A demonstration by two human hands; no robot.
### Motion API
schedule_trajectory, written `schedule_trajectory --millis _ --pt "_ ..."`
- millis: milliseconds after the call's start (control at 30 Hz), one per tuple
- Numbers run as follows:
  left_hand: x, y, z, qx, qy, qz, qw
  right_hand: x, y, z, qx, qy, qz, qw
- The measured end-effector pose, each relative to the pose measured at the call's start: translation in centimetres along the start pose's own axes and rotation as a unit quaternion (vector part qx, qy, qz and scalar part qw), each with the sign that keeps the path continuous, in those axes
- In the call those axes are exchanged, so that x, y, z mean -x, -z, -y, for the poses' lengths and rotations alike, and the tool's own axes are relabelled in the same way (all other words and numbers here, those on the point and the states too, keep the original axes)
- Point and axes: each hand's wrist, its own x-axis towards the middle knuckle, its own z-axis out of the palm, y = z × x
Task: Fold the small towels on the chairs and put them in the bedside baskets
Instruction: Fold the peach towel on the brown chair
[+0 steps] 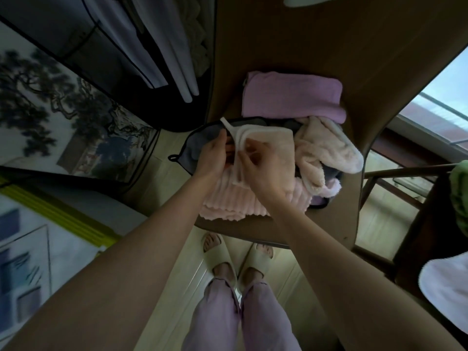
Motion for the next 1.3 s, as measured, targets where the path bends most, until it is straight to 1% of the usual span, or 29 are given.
schedule_trajectory --millis 67,133,200,233,267,333,367,433,533,600,700,800,833,933,1000,1033,1100,1167,1200,1300 --pt "-0.2 -0.1 0.1 0.004 0.008 -0.003 1.000 -0.1 0.5 0.0 -0.069 -0.046 0.033 0.996" --pt "-0.5 -0.5 -0.2 -0.025 0.022 -0.013 0.999 -0.4 1.5 -0.6 -0.127 -0.080 0.022 0.988" --pt "-1.0 -1.0 -0.3 -0.130 0.032 -0.005 0.991 -0.8 2.7 -1.3 -0.159 -0.084 -0.017 0.984" --pt "-1.1 -1.3 -0.2 -0.180 0.019 0.004 0.984 -1.2 3.3 -1.7 -0.144 -0.075 -0.043 0.986" --pt "-1.3 -1.6 0.1 -0.204 -0.012 0.003 0.979 -1.6 3.9 -1.9 -0.108 -0.059 -0.072 0.990" --pt "-1.2 -2.2 0.7 -0.181 -0.047 -0.021 0.982 -2.7 5.0 -2.4 -0.019 -0.016 -0.122 0.992" --pt "-1.0 -2.5 0.8 -0.170 -0.055 -0.039 0.983 -3.4 5.4 -2.8 0.019 0.004 -0.128 0.992" --pt "-0.8 -3.2 0.9 -0.188 -0.079 -0.064 0.977 -4.5 6.0 -3.1 0.061 0.012 -0.092 0.994" --pt "-0.2 -3.4 1.0 -0.184 -0.148 -0.083 0.968 -5.6 7.1 -3.0 0.100 -0.007 0.019 0.995" --pt "0.4 -3.2 1.2 -0.172 -0.180 -0.084 0.965 -6.2 7.9 -2.8 0.127 -0.006 0.070 0.989" --pt "0.8 -2.9 1.0 -0.184 -0.209 -0.083 0.957 -6.8 9.0 -2.4 0.090 -0.031 0.099 0.990" --pt "0.8 -2.7 0.7 -0.233 -0.229 -0.095 0.940 -7.1 9.8 -1.3 0.101 -0.043 0.129 0.985" --pt "0.8 -2.6 0.7 -0.255 -0.236 -0.093 0.933 -7.4 10.1 -1.3 0.084 -0.050 0.131 0.986" --pt "0.6 -2.6 0.5 -0.295 -0.259 -0.079 0.916 -7.9 10.4 -1.5 -0.039 -0.099 0.108 0.988" --pt "0.3 -2.9 0.1 -0.303 -0.243 -0.088 0.917 -7.5 10.2 -1.9 -0.111 -0.126 0.053 0.984" --pt "0.1 -3.1 -0.2 -0.298 -0.222 -0.098 0.923 -7.0 9.9 -1.8 -0.150 -0.139 0.022 0.979" --pt "-0.1 -3.5 -0.8 -0.240 -0.177 -0.111 0.948 -5.8 9.3 -2.0 -0.230 -0.169 -0.008 0.958" --pt "-0.1 -3.8 -1.3 -0.166 -0.120 -0.109 0.973 -4.4 8.6 -2.4 -0.296 -0.185 0.017 0.937" --pt "-0.2 -3.9 -1.4 -0.144 -0.087 -0.105 0.980 -3.6 8.4 -2.6 -0.298 -0.173 0.044 0.938" --pt "-0.3 -3.7 -1.4 -0.136 -0.011 -0.091 0.986 -0.8 8.6 -2.9 -0.202 -0.096 0.137 0.965"
